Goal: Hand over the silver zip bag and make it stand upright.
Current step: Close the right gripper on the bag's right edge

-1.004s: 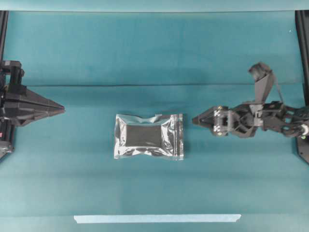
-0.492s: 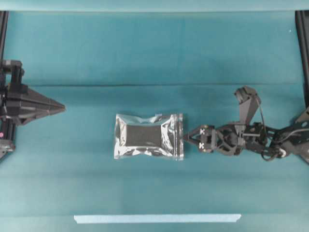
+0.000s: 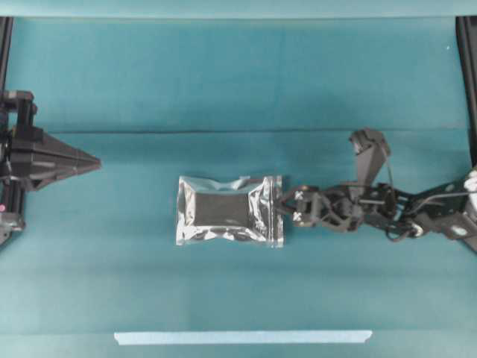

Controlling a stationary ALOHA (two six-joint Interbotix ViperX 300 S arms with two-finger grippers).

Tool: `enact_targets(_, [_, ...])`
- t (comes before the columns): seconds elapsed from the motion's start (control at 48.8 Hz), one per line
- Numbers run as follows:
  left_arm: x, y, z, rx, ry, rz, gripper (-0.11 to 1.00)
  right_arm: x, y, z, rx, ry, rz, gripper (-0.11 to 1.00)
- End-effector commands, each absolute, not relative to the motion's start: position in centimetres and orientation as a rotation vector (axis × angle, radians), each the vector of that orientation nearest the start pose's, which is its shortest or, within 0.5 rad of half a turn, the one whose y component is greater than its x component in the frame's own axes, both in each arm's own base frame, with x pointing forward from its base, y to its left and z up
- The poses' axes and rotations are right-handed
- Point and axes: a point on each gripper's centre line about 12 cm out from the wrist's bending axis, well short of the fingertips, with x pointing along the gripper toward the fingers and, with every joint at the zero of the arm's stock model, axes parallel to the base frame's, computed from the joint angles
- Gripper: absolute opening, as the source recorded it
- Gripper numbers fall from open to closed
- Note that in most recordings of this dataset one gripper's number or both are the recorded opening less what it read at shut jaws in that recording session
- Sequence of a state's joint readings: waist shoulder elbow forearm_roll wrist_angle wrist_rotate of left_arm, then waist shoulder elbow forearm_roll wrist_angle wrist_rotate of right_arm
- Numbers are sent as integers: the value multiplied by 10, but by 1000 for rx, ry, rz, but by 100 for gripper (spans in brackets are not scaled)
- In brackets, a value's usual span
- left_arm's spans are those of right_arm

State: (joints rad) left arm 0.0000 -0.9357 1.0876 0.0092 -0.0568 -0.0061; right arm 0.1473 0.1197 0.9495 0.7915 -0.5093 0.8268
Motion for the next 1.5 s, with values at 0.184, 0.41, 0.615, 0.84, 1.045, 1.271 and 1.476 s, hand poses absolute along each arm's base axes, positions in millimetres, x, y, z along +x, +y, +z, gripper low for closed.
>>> enact_targets(0.184, [208,2,302,6,78,11,-1,350,9,80,1317,353,-653,91])
enact_targets(0.41, [208,2,300,6,83,11,-1,356,10,74,1315,364,-661,91])
enact_targets(0.615, [208,3,300,6,81,13,-1,357,10,73,1316,366,-663,91])
enact_targets(0.84, [208,3,299,6,83,13,-1,355,10,71,1326,383,-674,90])
enact_targets(1.045, [208,3,300,4,80,13,-1,352,12,68,1340,422,-690,83])
enact_targets(1.271, [208,3,300,4,81,16,-1,348,2,65,1357,432,-732,33])
enact_targets(1.476, [208,5,300,4,80,22,-1,349,-3,71,1360,410,-729,2])
